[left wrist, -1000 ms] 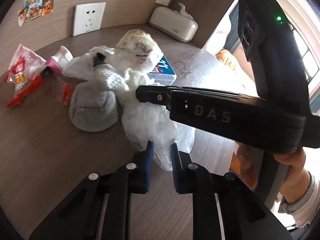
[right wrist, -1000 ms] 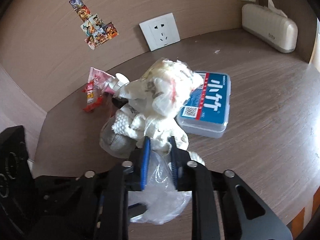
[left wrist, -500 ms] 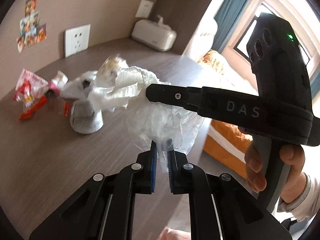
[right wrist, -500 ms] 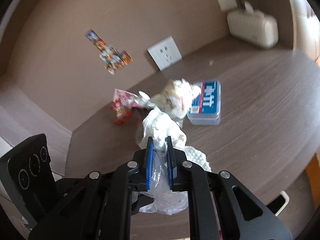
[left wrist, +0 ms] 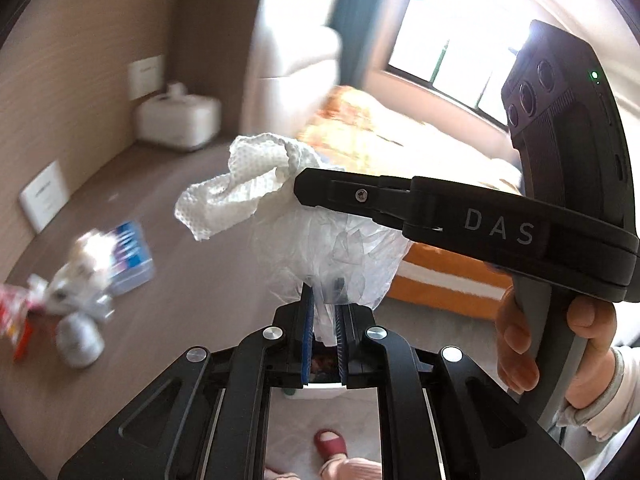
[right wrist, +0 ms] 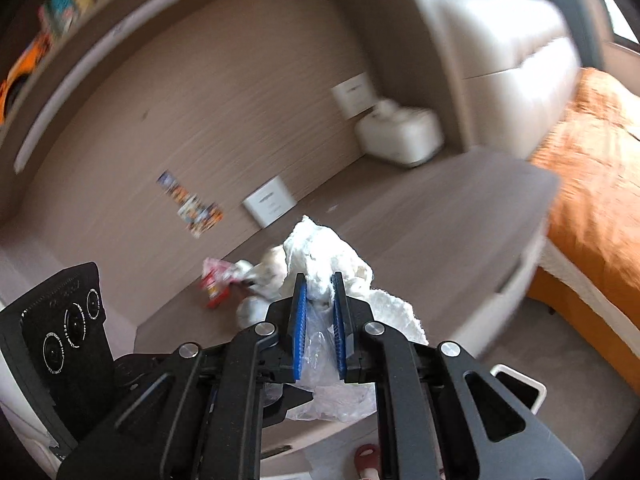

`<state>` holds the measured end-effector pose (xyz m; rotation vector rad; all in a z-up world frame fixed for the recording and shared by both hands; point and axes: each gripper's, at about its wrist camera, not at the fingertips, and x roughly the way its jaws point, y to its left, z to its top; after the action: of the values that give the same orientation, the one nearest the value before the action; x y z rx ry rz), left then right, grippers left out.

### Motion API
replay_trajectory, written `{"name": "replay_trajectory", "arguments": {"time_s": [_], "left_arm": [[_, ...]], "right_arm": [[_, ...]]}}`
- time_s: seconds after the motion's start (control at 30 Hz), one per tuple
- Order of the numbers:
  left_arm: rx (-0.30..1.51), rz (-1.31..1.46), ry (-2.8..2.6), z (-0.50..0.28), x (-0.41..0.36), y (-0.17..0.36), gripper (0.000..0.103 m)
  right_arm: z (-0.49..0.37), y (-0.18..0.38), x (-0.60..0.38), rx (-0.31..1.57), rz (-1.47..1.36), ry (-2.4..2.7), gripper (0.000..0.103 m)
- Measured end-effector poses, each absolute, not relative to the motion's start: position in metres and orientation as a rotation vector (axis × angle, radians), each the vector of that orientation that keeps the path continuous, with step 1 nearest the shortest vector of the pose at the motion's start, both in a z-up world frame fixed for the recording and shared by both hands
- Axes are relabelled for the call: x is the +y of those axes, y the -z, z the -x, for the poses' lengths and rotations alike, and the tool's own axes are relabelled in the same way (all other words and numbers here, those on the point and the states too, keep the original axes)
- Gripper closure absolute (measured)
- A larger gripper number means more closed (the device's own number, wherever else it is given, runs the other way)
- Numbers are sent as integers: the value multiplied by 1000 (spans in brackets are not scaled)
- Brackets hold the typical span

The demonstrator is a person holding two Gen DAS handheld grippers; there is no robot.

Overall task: Collect trash
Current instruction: 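Carry both plastic bags to the white bin and open both tools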

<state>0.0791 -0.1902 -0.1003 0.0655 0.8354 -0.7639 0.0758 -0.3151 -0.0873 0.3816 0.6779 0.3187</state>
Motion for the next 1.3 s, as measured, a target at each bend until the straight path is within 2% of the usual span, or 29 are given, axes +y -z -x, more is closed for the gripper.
{"name": "replay_trajectory", "arguments": {"time_s": [0.27,0.43,0.6,0.83,1.13,1.2,1.23,1.27,1.3], "left_arm": [[887,-215,932,-69,-281,121,94],[1005,-245,995,-75,-318,164,94],[1152,-252,1022,-87,-346,229,94],[1349,-235,1008,-110,-376,360,93],[1474,-261,984,-118,-412,547,92],[1488,-271,978,-120,-418,575,88],[1495,-282,972,-120,-420,590,74],[1502,-285,966,-121,-422,602,35],[1508,-288,952,-122,-423,613,15]], "right_arm": [[-42,114,-396,691,-488,-120,90],[-33,158,-429,756,-511,-39,90],[-38,222,-452,865,-539,22,90],[-63,347,-480,1010,-569,78,90],[-94,524,-502,1140,-481,89,90],[-97,553,-507,1161,-482,87,83],[-99,572,-510,1177,-493,74,60],[-100,583,-512,1180,-505,67,22],[-100,592,-514,1179,-501,72,11]]}}
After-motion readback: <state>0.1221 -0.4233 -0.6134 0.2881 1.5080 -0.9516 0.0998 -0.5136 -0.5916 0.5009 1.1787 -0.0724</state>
